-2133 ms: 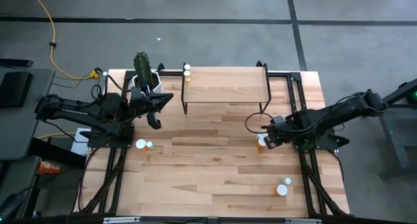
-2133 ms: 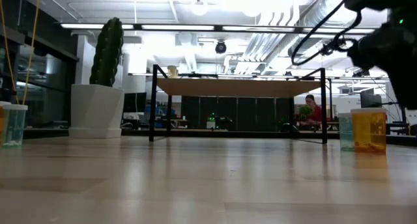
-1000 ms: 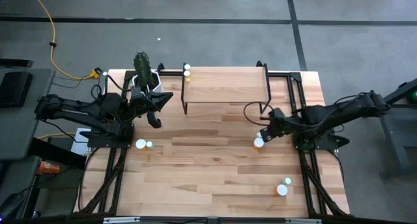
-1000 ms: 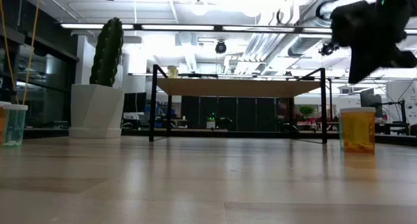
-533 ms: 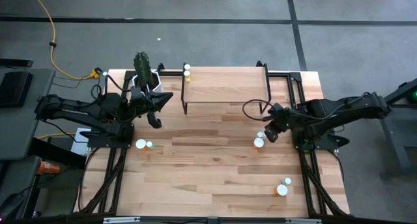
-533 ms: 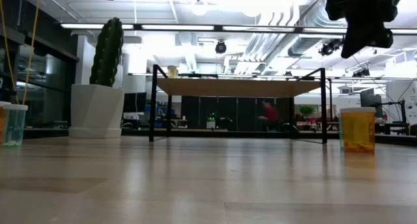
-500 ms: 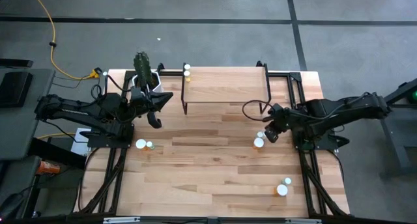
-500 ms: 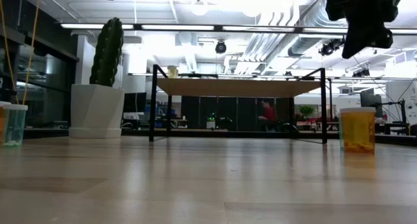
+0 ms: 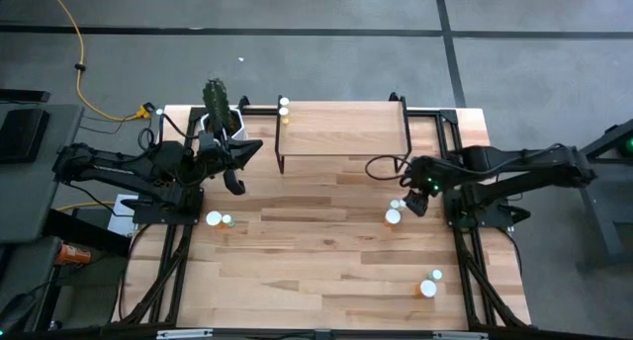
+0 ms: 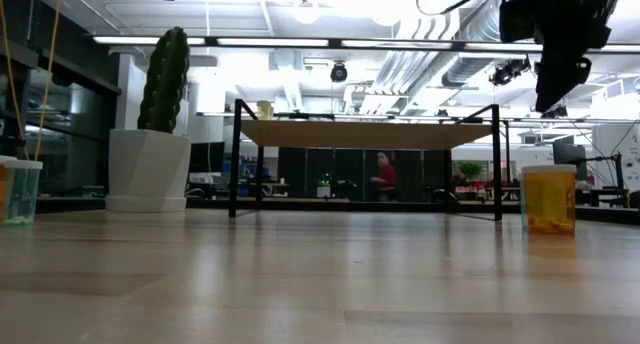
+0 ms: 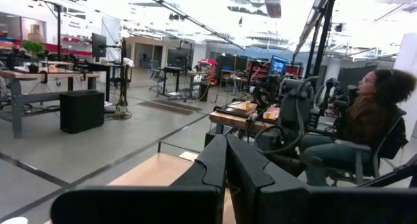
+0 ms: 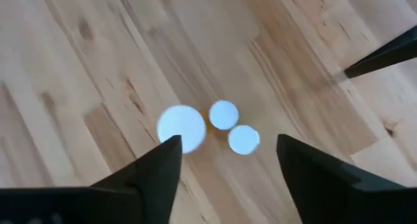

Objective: Pick and place medicine bottles onto shelf by color
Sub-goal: Align the yellow pill bottle with the other yellow pill bottles on the shelf

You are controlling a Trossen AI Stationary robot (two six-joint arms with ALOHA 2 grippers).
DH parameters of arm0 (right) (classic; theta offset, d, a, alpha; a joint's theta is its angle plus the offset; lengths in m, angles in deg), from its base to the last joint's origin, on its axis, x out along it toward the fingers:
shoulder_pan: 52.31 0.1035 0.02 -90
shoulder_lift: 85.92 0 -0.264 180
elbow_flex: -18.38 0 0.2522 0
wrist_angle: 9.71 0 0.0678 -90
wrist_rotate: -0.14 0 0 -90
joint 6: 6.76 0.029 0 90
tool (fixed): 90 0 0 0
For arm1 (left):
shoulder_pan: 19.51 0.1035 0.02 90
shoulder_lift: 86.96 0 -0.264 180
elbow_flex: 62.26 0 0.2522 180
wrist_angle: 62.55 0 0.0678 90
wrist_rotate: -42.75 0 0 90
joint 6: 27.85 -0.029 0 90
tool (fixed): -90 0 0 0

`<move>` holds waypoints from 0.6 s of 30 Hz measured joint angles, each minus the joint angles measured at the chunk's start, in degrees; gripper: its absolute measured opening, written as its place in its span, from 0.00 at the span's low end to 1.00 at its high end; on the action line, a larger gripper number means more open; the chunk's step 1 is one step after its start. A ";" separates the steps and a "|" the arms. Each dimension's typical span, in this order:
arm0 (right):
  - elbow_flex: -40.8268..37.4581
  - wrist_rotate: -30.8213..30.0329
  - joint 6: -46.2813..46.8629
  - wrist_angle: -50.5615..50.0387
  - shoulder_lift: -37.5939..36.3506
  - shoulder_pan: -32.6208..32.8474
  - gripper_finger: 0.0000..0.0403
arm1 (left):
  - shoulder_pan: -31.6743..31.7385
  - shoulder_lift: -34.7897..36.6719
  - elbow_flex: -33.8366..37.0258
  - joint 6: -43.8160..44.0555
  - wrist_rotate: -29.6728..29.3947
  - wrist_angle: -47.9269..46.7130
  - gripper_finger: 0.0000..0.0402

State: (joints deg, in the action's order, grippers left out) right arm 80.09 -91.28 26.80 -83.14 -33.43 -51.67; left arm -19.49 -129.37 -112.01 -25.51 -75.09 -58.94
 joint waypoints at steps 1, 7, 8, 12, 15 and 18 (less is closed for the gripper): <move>0.00 0.45 -1.76 -0.46 0.44 -0.51 0.62 | 0.01 -0.01 0.00 0.01 0.00 0.00 0.00; -0.02 1.48 -13.57 -2.68 4.18 -1.03 0.66 | 0.00 -0.01 0.00 0.44 0.15 -0.02 0.00; -0.02 1.48 -15.52 -3.02 4.78 -1.03 0.65 | 0.01 -0.01 0.00 0.44 0.15 -0.02 0.00; -0.02 1.48 -21.05 -4.17 7.17 -1.03 0.65 | 0.01 -0.02 0.00 0.44 0.15 -0.02 0.00; -0.02 0.77 -25.98 -5.07 8.59 -1.01 0.65 | 0.01 -0.01 0.00 0.44 0.15 -0.02 0.00; -0.02 -1.61 -30.05 -5.27 9.34 -1.00 0.65 | 0.00 0.00 0.00 0.44 0.15 -0.02 0.00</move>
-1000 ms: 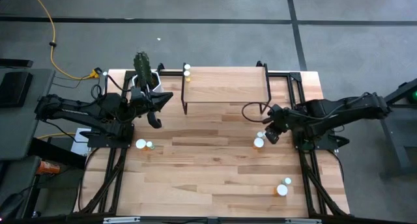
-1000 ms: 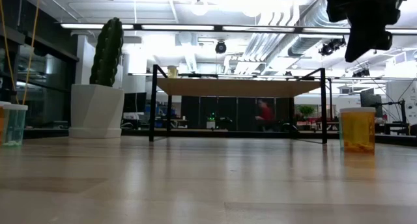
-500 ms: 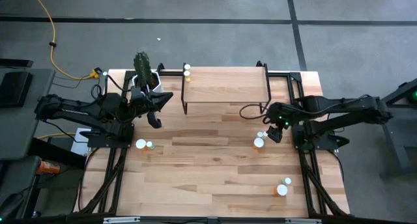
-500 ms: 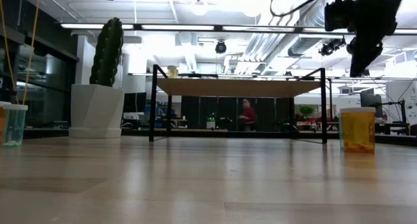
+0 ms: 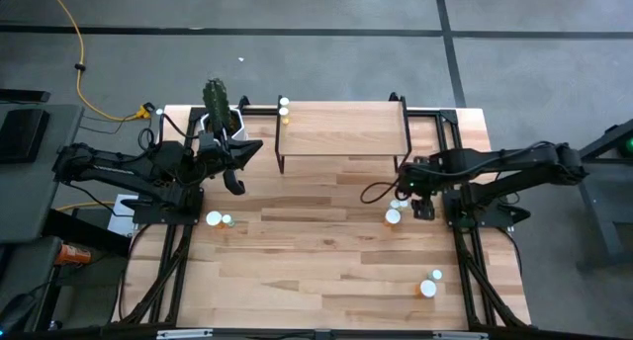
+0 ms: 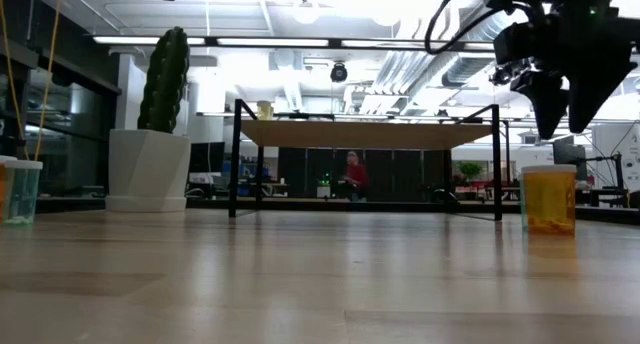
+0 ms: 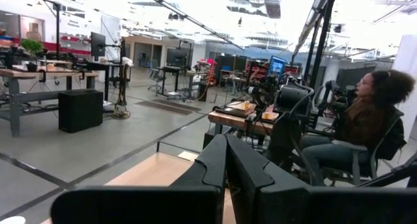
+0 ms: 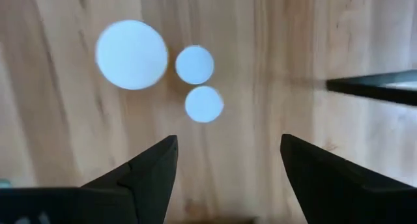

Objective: Pick and place medicine bottles onto shelf by color
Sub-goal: Align the yellow pill bottle with the other yellow pill bottles on the shelf

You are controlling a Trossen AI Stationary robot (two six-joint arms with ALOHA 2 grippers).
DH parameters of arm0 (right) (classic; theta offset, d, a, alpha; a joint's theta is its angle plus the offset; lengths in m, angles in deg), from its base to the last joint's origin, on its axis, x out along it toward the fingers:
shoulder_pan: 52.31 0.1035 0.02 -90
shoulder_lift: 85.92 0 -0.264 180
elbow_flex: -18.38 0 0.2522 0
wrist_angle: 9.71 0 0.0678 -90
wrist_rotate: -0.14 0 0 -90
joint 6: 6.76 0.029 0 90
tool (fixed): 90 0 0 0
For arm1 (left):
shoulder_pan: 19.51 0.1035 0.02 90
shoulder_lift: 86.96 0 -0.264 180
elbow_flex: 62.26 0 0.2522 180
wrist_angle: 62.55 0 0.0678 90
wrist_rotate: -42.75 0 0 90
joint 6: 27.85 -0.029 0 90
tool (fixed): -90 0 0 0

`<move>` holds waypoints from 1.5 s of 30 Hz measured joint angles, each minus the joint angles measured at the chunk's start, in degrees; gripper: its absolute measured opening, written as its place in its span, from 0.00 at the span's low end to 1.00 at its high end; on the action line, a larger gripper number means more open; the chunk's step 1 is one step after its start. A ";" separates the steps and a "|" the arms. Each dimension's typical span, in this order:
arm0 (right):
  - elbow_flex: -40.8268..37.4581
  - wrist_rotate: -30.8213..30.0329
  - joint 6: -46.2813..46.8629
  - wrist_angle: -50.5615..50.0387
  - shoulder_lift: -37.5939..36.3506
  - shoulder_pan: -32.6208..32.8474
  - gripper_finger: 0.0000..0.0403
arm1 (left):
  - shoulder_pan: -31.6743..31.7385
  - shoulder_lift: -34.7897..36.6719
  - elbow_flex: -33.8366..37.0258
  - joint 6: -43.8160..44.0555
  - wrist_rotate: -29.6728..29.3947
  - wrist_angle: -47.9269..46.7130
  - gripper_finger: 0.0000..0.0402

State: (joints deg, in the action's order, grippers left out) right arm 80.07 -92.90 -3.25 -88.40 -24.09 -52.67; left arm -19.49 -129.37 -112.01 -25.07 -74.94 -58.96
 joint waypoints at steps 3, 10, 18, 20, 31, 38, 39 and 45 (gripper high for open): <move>0.00 -0.38 -3.49 0.49 0.54 -0.02 0.65 | 0.01 0.00 0.00 0.00 0.00 0.00 0.00; -0.04 2.79 -7.29 2.63 2.31 -0.02 0.65 | 0.00 -0.02 0.00 -0.93 0.01 -0.01 0.00; -5.15 3.49 -4.75 7.20 5.17 -0.02 0.65 | 0.00 -0.02 0.00 -1.03 -0.44 -0.01 0.00; -5.50 2.49 -4.15 7.67 5.39 -0.02 0.65 | 0.01 0.00 0.00 -1.05 -0.44 -0.02 0.00; -5.29 2.85 -4.66 8.48 7.40 0.46 0.59 | 0.01 -0.02 0.00 -1.03 -0.55 0.00 0.00; -5.29 2.85 -4.83 8.59 10.84 0.46 0.53 | 0.00 -0.02 0.00 -0.98 -0.62 0.00 0.00; -5.29 2.84 -4.83 8.57 11.31 0.46 0.52 | 0.01 -0.02 0.00 -0.98 -0.61 0.00 0.00; -5.29 2.87 -5.01 8.90 12.48 0.46 0.52 | 0.01 -0.02 0.00 -0.92 -0.50 0.00 0.00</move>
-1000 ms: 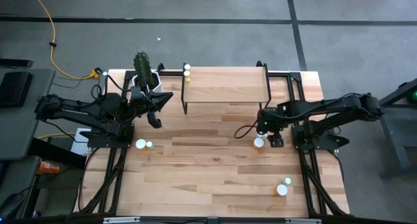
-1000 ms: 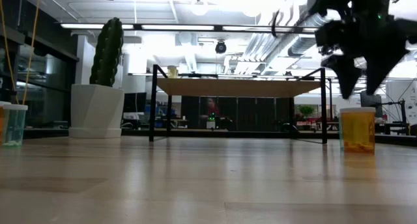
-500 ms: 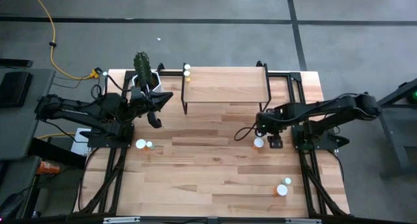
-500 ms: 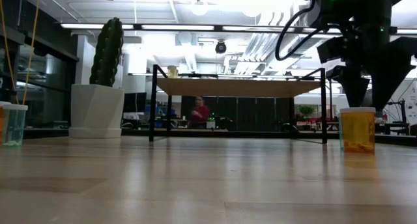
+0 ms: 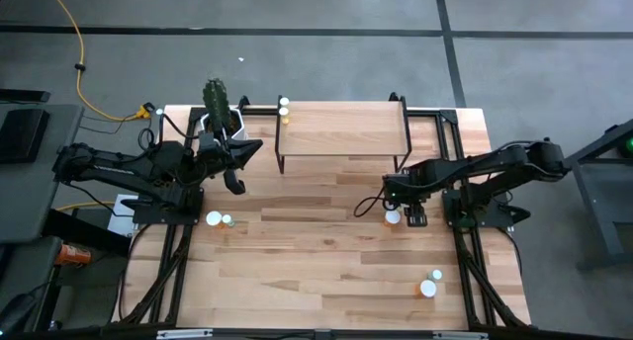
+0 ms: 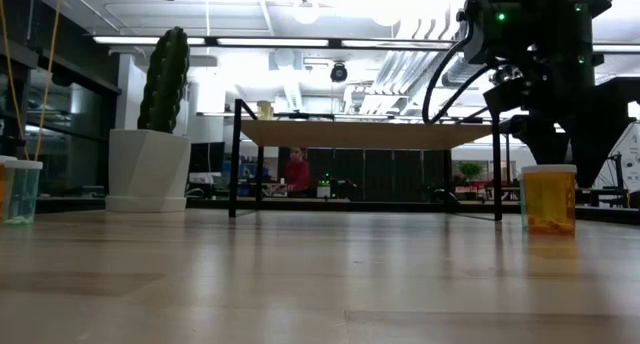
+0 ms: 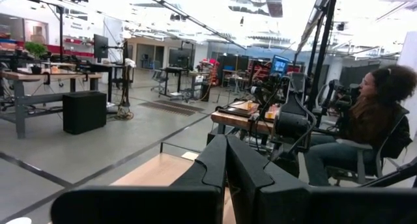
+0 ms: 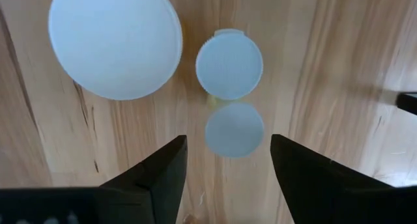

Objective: Pick and place medicine bottles onto shelf by color
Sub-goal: Align the yellow pill bottle with the other yellow pill bottles on the shelf

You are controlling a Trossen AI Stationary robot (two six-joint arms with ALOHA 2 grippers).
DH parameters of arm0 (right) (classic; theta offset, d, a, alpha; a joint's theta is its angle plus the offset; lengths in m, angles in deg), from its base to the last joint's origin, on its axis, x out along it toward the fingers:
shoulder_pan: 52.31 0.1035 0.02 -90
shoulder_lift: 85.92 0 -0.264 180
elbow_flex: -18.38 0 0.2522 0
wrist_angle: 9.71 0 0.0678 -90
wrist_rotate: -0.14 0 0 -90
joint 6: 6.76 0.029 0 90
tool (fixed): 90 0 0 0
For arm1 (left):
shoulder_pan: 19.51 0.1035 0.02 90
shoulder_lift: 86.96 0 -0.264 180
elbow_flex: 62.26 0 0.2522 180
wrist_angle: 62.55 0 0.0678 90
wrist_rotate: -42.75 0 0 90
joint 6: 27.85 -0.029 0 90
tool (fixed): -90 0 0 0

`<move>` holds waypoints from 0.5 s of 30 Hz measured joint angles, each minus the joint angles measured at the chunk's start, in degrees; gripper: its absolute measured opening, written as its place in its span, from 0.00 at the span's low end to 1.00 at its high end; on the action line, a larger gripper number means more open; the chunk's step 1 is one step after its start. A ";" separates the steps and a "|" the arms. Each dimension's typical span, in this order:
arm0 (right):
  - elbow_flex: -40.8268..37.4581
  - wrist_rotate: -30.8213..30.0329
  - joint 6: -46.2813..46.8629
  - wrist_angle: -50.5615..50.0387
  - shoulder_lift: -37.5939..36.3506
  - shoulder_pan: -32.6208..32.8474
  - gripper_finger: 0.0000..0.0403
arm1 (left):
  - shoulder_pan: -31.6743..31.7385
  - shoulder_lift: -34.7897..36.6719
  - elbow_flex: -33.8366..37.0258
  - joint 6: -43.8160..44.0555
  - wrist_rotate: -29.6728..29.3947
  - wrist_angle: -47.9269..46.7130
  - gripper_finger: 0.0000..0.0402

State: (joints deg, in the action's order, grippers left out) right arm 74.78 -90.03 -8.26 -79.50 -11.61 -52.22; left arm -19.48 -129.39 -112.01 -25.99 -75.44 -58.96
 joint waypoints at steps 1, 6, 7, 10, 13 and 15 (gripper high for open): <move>0.00 -0.01 -0.01 0.14 -0.01 0.00 0.52 | -0.02 0.00 0.00 0.00 0.02 0.00 0.00; 0.00 0.01 -0.07 0.26 -0.01 0.00 0.52 | -0.01 0.00 0.00 0.00 0.04 0.00 0.00; 0.00 0.01 -0.09 0.26 -0.01 0.00 0.52 | -0.02 0.00 0.00 -0.03 0.04 0.00 0.00; 0.00 0.01 -0.06 0.26 -0.01 0.00 0.52 | -0.02 0.00 0.00 -0.11 0.04 0.00 0.00; 0.00 -0.02 -0.06 0.26 -0.01 0.00 0.52 | -0.02 0.00 0.00 -0.13 0.02 0.00 0.00; 0.00 -0.01 -0.05 0.34 -0.01 0.00 0.52 | -0.01 0.00 0.00 -0.09 0.02 0.00 0.00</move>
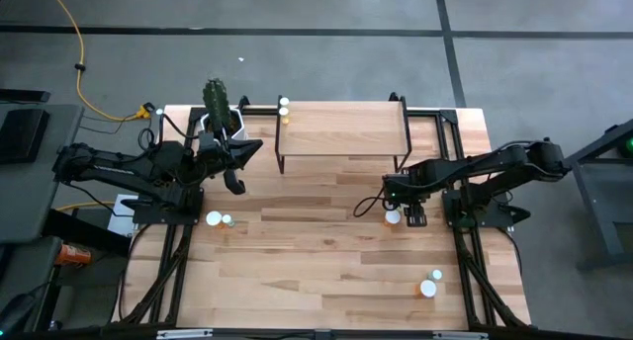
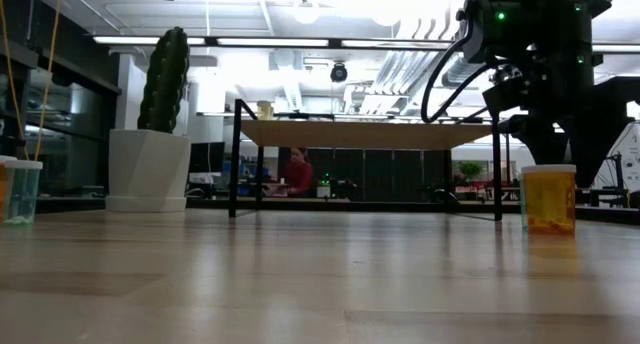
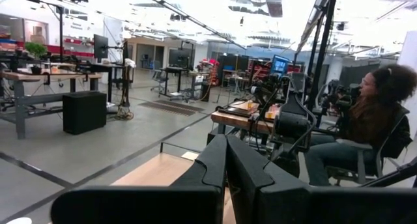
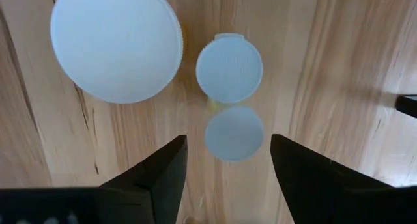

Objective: Pick and place medicine bottles onto shelf by color
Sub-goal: Align the yellow pill bottle with the other yellow pill bottles on the shelf

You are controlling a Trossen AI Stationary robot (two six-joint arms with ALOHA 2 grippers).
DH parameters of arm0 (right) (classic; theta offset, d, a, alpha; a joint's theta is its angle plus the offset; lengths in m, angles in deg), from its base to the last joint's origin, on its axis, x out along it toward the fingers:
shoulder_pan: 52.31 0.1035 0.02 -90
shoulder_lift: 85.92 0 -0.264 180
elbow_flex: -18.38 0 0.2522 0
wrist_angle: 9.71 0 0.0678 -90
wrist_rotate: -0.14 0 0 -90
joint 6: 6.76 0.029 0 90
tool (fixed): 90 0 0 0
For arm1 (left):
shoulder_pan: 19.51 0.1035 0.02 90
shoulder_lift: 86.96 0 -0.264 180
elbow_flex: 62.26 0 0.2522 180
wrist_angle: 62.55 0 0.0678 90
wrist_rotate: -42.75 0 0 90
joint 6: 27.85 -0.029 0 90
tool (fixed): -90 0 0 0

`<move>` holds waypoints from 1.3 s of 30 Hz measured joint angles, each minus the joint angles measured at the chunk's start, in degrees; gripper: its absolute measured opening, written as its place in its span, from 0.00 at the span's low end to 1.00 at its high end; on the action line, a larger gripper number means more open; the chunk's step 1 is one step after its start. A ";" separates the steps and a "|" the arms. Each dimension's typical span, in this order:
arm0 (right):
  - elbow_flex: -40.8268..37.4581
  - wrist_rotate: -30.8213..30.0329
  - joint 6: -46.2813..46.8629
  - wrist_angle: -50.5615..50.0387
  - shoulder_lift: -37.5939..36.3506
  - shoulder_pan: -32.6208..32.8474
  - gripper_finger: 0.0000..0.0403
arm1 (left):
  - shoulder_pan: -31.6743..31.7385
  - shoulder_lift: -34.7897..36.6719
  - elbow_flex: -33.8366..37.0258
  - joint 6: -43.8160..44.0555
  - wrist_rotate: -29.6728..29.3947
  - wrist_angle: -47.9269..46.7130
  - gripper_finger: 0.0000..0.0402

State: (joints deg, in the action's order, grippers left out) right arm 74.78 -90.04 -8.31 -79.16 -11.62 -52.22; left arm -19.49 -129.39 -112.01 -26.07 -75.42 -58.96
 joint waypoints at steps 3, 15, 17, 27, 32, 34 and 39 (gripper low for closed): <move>0.01 -0.56 0.07 0.43 0.00 0.00 0.52 | 0.00 0.00 0.00 -0.04 0.00 0.00 0.00; 0.02 -1.11 0.36 0.40 -0.02 0.00 0.52 | -0.01 0.00 0.00 -0.04 -0.14 -0.18 0.00; 0.02 -0.83 0.25 0.48 -0.02 0.00 0.52 | 0.00 0.00 0.00 0.00 -0.15 -0.95 0.00; 0.04 -1.18 1.20 0.95 -0.02 0.00 0.52 | 0.01 0.00 0.00 0.09 -0.15 -1.70 0.00; 0.04 -1.82 1.54 0.95 -0.02 -0.09 0.52 | -0.01 0.00 0.00 0.09 -0.15 -1.70 0.00; 0.04 -1.82 1.54 0.95 -0.02 -0.09 0.52 | -0.01 0.00 0.00 0.09 -0.15 -1.70 0.00; 0.04 -0.69 1.00 0.95 -0.02 -0.09 0.52 | 0.01 0.00 0.00 0.09 -0.85 -1.70 0.00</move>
State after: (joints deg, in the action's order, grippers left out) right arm 74.82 -90.73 -7.31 -78.21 -11.64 -52.30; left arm -19.48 -129.39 -112.01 -25.99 -76.27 -60.67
